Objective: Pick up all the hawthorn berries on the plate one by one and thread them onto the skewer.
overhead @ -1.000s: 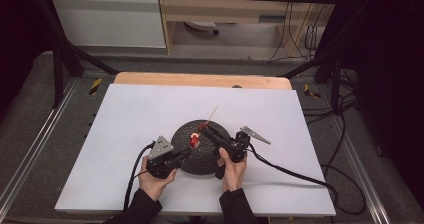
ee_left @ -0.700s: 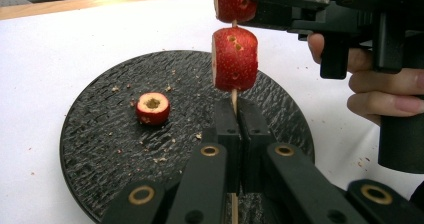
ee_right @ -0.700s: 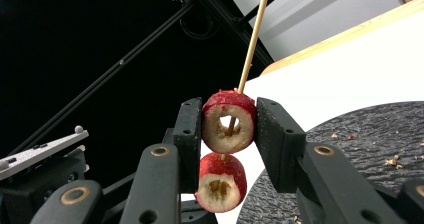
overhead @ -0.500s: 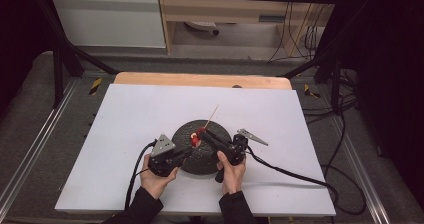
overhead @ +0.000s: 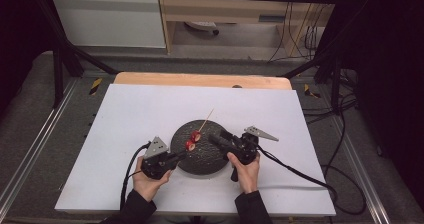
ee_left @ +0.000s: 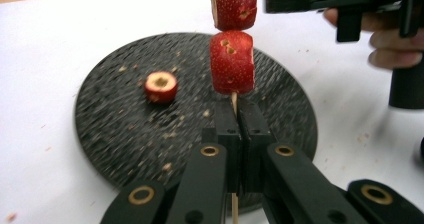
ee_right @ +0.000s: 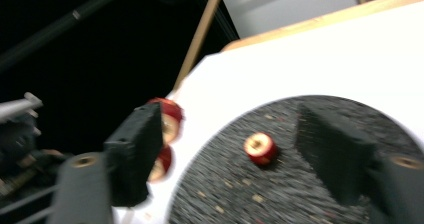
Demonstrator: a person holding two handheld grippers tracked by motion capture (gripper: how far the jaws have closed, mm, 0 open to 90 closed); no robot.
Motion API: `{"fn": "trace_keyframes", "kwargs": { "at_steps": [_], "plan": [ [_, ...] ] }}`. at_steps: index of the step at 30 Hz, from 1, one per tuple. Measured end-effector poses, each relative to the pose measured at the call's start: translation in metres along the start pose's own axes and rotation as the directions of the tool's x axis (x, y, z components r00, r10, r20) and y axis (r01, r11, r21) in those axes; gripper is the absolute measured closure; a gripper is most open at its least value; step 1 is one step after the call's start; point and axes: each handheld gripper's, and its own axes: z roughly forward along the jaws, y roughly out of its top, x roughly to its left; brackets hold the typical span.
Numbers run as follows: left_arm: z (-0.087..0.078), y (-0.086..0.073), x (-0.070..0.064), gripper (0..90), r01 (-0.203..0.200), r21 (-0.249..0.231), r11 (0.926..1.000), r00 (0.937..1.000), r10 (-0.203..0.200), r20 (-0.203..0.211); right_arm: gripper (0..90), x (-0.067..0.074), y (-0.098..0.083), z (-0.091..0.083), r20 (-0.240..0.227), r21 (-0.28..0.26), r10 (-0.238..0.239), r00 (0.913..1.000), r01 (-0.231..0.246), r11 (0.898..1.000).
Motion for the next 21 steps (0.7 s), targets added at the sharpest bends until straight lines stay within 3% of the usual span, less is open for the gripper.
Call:
{"fn": "trace_keyframes", "kwargs": {
  "at_steps": [4,8,21],
  "plan": [
    [-0.007,-0.004,0.008,88.6,-0.009,0.022,0.9997,0.9999,0.009,-0.008,13.3,-0.010,0.002,-0.006,0.047,0.065,-0.049,0.9977,0.046,0.997],
    [-0.016,-0.008,0.015,88.5,-0.007,0.038,0.9993,0.9999,0.007,-0.008,5.7,-0.016,0.005,-0.009,0.077,0.143,-0.099,0.9921,0.087,0.986],
    [-0.053,-0.029,0.040,88.5,0.013,0.056,0.9984,0.9995,-0.012,-0.031,3.5,-0.023,0.014,-0.011,0.099,0.301,-0.194,0.9760,0.156,0.941]
  ]
}}
